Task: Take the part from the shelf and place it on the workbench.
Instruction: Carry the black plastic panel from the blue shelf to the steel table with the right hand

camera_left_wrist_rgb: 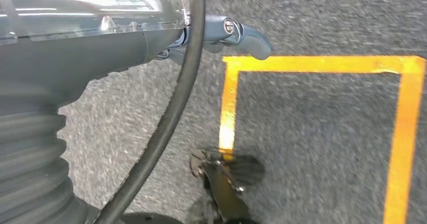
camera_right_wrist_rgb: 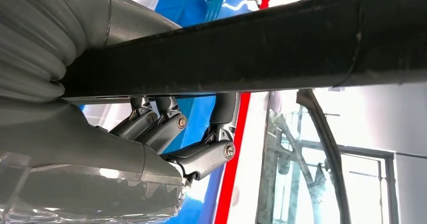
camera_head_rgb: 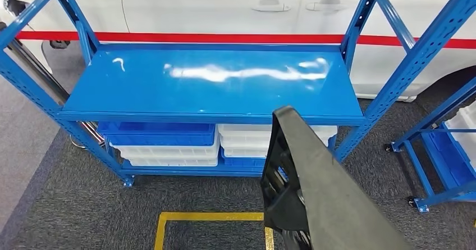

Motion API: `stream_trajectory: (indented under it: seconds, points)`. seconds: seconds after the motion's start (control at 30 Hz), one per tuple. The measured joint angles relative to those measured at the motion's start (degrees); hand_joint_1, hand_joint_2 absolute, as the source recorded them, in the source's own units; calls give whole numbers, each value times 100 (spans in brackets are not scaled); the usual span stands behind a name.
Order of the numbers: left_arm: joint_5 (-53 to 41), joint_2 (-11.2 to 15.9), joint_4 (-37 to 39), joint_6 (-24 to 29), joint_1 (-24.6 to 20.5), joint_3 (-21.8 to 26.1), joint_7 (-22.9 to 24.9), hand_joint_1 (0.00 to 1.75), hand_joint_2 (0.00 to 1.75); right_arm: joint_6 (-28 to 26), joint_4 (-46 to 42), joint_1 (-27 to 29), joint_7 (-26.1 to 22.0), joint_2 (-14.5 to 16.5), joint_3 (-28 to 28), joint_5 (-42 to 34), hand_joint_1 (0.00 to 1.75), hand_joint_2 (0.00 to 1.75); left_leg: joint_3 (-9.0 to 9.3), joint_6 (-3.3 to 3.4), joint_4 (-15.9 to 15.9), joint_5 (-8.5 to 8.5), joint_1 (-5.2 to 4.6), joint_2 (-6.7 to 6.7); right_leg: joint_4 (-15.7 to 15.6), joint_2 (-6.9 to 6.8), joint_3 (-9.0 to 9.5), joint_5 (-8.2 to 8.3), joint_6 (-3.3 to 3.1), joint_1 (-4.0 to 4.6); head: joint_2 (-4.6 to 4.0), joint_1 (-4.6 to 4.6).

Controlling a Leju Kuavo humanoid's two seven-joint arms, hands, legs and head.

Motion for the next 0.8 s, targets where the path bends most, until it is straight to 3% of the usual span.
stream_trajectory:
  seconds: [0.03, 0.1, 0.17, 0.23, 0.33, 0.4, 0.47, 0.5, 0.53, 0.57, 0.6, 0.63, 0.7, 0.73, 0.8]
  points:
    - [-7, -1, 0, -4, -1, -1, -3, 0, 175, 14, 0, 6, -5, 1, -8, 17, 175, 175, -92, -20, 37, 43, 9, 5, 50, -2, 78, 107, 24, -25, 0, 0]
    - [-38, -1, 0, -15, -7, -2, -12, 0, 175, 36, 0, 24, -16, 2, -17, 72, 175, 175, -276, -73, 153, 104, 33, 6, -416, -5, 512, 442, 71, -78, 0, 0]
    - [-68, 0, -1, -33, -21, -9, -23, 0, 175, 35, -7, 42, -26, 3, -21, 127, 175, 175, -429, -141, 289, 141, 40, 1, -1183, -1, 1039, 459, 75, -77, 0, -1]
    - [-90, 2, -2, -46, -36, -21, -29, 0, 175, 20, -25, 65, -39, 8, -28, 161, 175, 175, -497, -213, 352, 194, 35, -7, -1546, 7, 1231, 333, 15, -45, 0, -2]
    - [-130, 10, -1, -55, -45, -37, -29, 0, 175, -26, -47, 122, -66, 22, -34, 177, 175, 175, -555, -328, 386, 210, 73, -25, -1564, -3, 1148, 417, -136, -28, 0, -1]
    - [-161, 16, 0, -59, -41, -50, -25, 0, 175, -59, -72, 170, -72, 39, -36, 180, 175, 175, -689, -384, 709, -144, 95, -40, -1574, -22, 1052, 516, -246, -32, 0, -2]
    - [-181, 22, 0, -60, -43, -65, -21, 0, 175, -69, -100, 214, -73, 59, -37, 183, 175, 175, -898, -410, 1435, -678, 99, -47, -1562, -28, 916, 618, -296, -12, 0, -2]
    - [-187, 30, 0, -60, -45, -71, -21, 0, 175, -70, -107, 233, -72, 65, -39, 182, 175, 175, -967, -413, 1776, -842, 99, -49, -1552, -29, 839, 670, -302, 2, 0, -2]
    - [-190, 38, 0, -61, -47, -74, -21, 0, 175, -69, -109, 250, -69, 66, -40, 180, 175, 175, -955, -409, 1954, -872, 98, -50, -1540, -29, 760, 720, -302, 15, 0, -2]
    - [-192, 46, 0, -63, -47, -76, -23, 0, 175, -68, -109, 265, -66, 66, -43, 174, 175, 175, -841, -395, 1917, -782, 97, -52, -1527, -27, 685, 765, -298, 24, 0, -2]
    - [-194, 53, 0, -68, -49, -79, -27, 0, 175, -64, -111, 278, -62, 67, -44, 163, 175, 175, -625, -373, 1673, -625, 95, -54, -1515, -21, 621, 806, -290, 31, 0, -2]
    - [-194, 58, 0, -80, -53, -80, -33, 0, 175, -58, -116, 287, -57, 71, -45, 147, 175, 175, -334, -340, 1271, -475, 92, -62, -1506, -17, 572, 844, -277, 34, 0, -2]
    - [-191, 73, 0, -111, -68, -81, -53, 0, 175, -42, -129, 293, -47, 80, -45, 105, 175, 175, 178, -284, 480, -375, 63, -83, -1497, -13, 507, 916, -228, 46, 0, -2]
    - [-188, 78, 0, -126, -72, -81, -63, 0, 175, -33, -134, 294, -43, 85, -45, 89, 175, 175, 303, -263, 252, -388, 44, -92, -1502, -17, 490, 956, -195, 47, 0, -1]
    - [-184, 85, 0, -139, -71, -81, -73, 0, 175, -11, -138, 296, -37, 92, -46, 73, 175, 175, 308, -225, 125, -366, 26, -94, -1529, -17, 472, 1043, -123, 50, 0, -1]
